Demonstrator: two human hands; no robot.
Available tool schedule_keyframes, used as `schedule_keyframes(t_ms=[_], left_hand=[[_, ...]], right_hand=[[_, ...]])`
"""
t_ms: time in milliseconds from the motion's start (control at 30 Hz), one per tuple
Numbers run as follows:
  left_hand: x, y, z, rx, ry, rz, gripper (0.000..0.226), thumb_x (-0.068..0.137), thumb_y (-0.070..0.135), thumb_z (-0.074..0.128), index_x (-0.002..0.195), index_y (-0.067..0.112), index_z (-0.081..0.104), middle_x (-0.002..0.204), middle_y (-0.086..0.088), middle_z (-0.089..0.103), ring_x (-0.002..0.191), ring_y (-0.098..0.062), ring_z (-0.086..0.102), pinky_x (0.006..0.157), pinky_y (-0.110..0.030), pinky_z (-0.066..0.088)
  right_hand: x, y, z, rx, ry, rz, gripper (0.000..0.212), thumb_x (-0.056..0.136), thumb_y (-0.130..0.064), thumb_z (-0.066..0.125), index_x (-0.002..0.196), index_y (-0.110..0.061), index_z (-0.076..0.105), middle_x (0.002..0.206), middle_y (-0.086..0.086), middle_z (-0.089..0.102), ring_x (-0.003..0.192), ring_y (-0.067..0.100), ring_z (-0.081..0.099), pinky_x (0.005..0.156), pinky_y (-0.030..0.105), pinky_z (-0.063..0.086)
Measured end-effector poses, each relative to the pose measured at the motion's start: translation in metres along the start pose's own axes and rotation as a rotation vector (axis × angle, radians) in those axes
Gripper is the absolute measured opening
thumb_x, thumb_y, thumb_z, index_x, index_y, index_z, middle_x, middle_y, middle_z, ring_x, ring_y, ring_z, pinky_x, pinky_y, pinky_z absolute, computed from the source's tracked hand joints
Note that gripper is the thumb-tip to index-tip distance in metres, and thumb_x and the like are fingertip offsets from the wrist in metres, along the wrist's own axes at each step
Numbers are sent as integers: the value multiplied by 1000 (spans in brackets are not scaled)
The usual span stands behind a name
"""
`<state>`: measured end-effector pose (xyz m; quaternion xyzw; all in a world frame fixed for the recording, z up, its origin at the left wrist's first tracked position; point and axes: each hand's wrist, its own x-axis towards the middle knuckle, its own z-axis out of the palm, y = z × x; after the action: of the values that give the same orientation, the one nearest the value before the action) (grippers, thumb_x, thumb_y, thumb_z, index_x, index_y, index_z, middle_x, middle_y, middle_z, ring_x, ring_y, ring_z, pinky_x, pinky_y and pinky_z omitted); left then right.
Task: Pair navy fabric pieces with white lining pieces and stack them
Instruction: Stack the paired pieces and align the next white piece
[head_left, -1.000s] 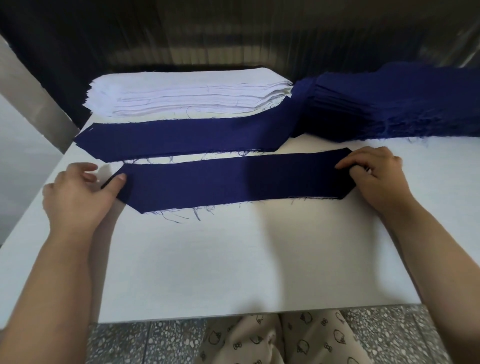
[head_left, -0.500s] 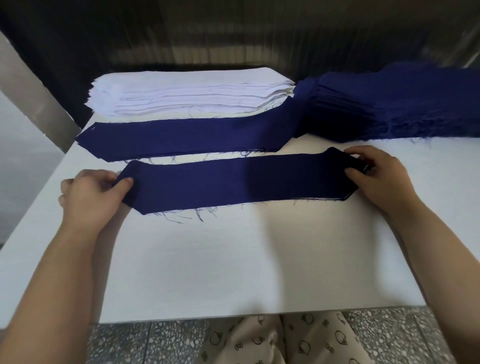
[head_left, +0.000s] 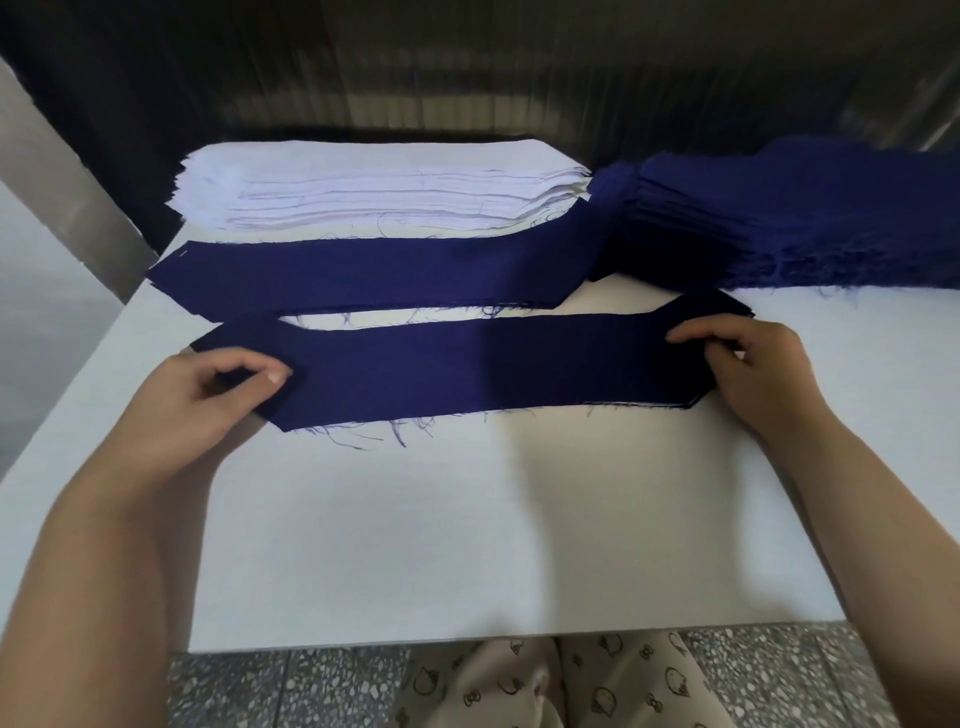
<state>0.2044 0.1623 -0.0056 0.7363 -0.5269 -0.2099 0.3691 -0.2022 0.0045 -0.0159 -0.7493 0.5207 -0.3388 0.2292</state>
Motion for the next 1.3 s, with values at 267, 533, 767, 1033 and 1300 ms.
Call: schedule_keyframes(t_ms=[267,533,767,1033,1300], left_hand=[[-7,17,4,-281,143,-44,33,80,41,64,113,41,65,116,2,57,91,4,61,83,-13,47],[19,19,4,-886,290,0,41,92,18,60,132,11,54,131,-4,61,118,-19,60,96,-36,52],[62,14,4,-1354,222,-144,14,86,20,63,90,16,76,109,-1,72,105,-20,67,82,-38,56],[90,5,0,-1460,358,-286,60,77,29,64,129,3,50,138,-13,53,118,-30,60,103,-43,45],[93,-5,-2,-1342,373,-273,14,89,24,56,77,19,61,88,3,64,88,-17,65,96,-33,47]], right_hand=[[-3,-11,4,186,211,-40,37,84,9,48,81,-22,68,91,-28,63,90,-4,57,73,14,44],[25,-24,17,86,247,-211,29,82,9,47,88,-8,69,111,-12,58,101,-17,47,102,50,37],[68,-50,52,-7,152,-197,28,86,7,48,91,-7,72,127,3,57,108,-6,43,112,20,7],[103,-64,77,-143,39,-133,27,86,2,50,102,-7,69,129,8,56,121,21,44,105,18,12],[99,-57,96,-91,-57,-24,25,86,1,53,106,-6,66,125,9,57,117,23,48,79,3,23]])
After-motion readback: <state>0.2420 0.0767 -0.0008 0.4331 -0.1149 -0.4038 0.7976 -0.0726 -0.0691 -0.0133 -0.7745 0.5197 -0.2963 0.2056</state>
